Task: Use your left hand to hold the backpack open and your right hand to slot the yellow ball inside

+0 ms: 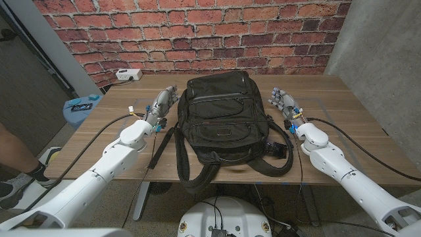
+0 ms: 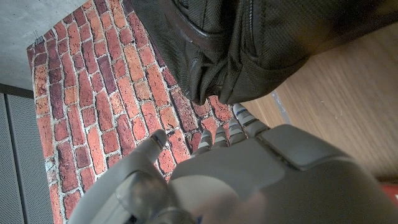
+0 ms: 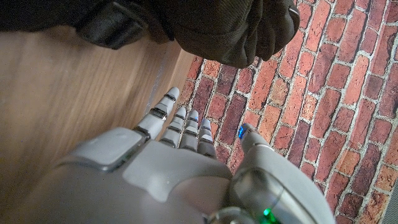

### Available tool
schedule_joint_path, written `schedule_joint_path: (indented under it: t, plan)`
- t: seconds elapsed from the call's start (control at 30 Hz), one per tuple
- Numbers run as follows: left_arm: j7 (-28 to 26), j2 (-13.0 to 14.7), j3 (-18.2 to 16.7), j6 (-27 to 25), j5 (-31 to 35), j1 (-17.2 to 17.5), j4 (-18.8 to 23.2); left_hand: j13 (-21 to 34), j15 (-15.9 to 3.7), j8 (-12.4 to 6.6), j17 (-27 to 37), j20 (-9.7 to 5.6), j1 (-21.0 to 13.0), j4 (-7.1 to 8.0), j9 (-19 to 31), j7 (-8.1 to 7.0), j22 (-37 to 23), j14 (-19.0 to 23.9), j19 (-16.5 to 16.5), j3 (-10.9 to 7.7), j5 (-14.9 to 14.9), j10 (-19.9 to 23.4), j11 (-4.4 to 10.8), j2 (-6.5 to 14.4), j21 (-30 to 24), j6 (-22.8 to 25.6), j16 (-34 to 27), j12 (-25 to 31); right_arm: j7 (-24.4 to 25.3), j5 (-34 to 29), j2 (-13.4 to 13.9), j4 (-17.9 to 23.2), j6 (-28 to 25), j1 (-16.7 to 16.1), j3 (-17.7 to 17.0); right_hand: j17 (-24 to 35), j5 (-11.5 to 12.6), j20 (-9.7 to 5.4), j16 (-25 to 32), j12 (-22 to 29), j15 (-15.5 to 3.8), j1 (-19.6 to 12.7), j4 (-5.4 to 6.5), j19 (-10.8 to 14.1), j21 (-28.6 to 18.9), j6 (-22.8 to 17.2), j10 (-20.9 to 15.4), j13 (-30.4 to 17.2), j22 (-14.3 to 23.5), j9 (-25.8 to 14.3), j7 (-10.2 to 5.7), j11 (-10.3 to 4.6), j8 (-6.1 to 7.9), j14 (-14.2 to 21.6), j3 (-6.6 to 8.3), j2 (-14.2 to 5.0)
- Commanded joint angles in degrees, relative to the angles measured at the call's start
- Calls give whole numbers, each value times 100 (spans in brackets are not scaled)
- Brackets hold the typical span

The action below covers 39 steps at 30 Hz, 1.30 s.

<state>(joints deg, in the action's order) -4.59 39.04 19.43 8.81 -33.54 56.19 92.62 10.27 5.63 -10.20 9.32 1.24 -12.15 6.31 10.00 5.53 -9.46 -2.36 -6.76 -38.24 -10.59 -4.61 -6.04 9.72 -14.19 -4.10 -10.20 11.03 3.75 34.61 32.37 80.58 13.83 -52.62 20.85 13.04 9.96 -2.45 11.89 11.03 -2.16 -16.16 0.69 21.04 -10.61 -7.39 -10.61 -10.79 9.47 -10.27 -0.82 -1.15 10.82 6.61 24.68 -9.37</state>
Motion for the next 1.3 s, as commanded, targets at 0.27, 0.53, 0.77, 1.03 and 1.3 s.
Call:
schedule_joint_path:
  t: [0.27,0.53,0.77,1.03,1.3]
  plan:
    - [-408,613,-264,-352,394,471,940,6,40,-67,13,105,-275,-278,8,1,-27,65,-46,-109,20,111,-45,38,68,118,1,52,34,-73,-63,-104,47,56,43,9,26,-280,30,9,-171,-63,-59,5,-34,-51,27,-31,25,-28,-25,7,29,-23,6,-5]
    - [-392,745,-311,-437,500,523,1204,8,37,-79,13,137,-405,-411,9,-3,-29,91,-64,-176,-2,132,-38,61,100,185,-1,52,-15,-103,-72,-197,94,122,56,4,25,-276,31,11,-168,-75,-72,4,-34,-59,26,-31,25,-28,-29,5,30,-27,6,-8]
    - [-370,869,-357,-559,569,553,1385,10,21,-85,14,148,-497,-512,10,0,-30,103,-80,-212,-15,155,-29,54,122,237,1,54,-49,-114,-82,-267,124,154,65,1,24,-276,34,12,-170,-84,-83,6,-36,-62,25,-32,26,-28,-23,4,30,-25,6,-11]
    - [-289,1003,-417,-478,705,601,1460,14,24,-83,14,178,-749,-776,11,-29,-28,103,-97,-336,-97,171,-18,63,174,278,10,49,-44,-130,-171,-390,253,153,83,-4,22,-275,35,14,-171,-95,-94,32,-47,-59,23,-32,27,-29,-24,10,27,-27,5,-14]
    - [-305,1163,-500,-377,965,733,1645,22,11,-130,15,206,-1029,-1111,14,-122,-33,134,-137,-398,-168,388,64,7,223,517,6,117,-76,-152,-253,-553,395,207,97,-9,22,-274,39,17,-171,-108,-108,33,-47,-62,18,-32,27,-29,-20,6,27,-21,5,-16]
